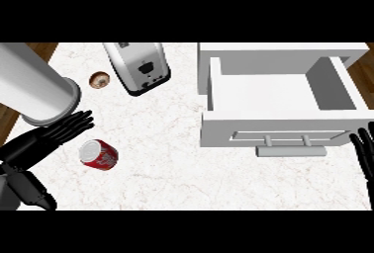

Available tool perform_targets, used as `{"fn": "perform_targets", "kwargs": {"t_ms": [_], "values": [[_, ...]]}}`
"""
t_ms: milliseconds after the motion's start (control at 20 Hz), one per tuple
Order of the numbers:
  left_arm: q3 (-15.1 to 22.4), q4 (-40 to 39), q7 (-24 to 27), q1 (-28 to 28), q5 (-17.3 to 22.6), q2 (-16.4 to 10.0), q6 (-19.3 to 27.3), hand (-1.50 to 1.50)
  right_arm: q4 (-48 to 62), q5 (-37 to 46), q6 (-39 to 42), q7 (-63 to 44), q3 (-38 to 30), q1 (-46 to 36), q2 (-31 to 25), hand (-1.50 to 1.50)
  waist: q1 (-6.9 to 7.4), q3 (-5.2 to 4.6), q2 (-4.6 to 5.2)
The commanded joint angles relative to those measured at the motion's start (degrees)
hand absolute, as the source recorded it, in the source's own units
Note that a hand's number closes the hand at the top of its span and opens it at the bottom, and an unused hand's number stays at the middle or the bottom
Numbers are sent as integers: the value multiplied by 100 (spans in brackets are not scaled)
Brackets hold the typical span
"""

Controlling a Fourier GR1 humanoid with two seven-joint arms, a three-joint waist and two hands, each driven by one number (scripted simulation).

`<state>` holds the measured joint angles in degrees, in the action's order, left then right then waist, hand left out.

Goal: Pick up the can, place it into the drawer and close the drawer

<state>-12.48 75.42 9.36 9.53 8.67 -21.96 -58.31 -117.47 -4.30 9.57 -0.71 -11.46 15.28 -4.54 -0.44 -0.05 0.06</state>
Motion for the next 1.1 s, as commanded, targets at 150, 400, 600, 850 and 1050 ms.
{"fn": "perform_targets", "kwargs": {"t_ms": [150, 400, 600, 850, 1050], "values": [[212, -772, 1636, 149, -1170, 23, -31, -150, 194, -71, 88, 85, -176, -146, -54, -150, -7, -1, 4], [418, -1695, 2435, 406, -1588, -377, 130, -150, 245, 213, 98, 233, 83, -27, 88, -150, -46, -5, 19], [650, -2047, 2749, 536, -1655, -520, 270, -150, 20, -28, 63, -257, -72, -261, -44, -150, -45, -6, 18], [1052, -2645, 3543, 577, -2060, -512, 908, -150, 46, 86, -3, -178, 73, -285, 101, -150, -74, -12, 27], [1230, -2928, 3894, 610, -2042, -810, 856, -150, 163, 211, 2, 269, 68, -25, 220, -150, -63, -6, 19]]}}
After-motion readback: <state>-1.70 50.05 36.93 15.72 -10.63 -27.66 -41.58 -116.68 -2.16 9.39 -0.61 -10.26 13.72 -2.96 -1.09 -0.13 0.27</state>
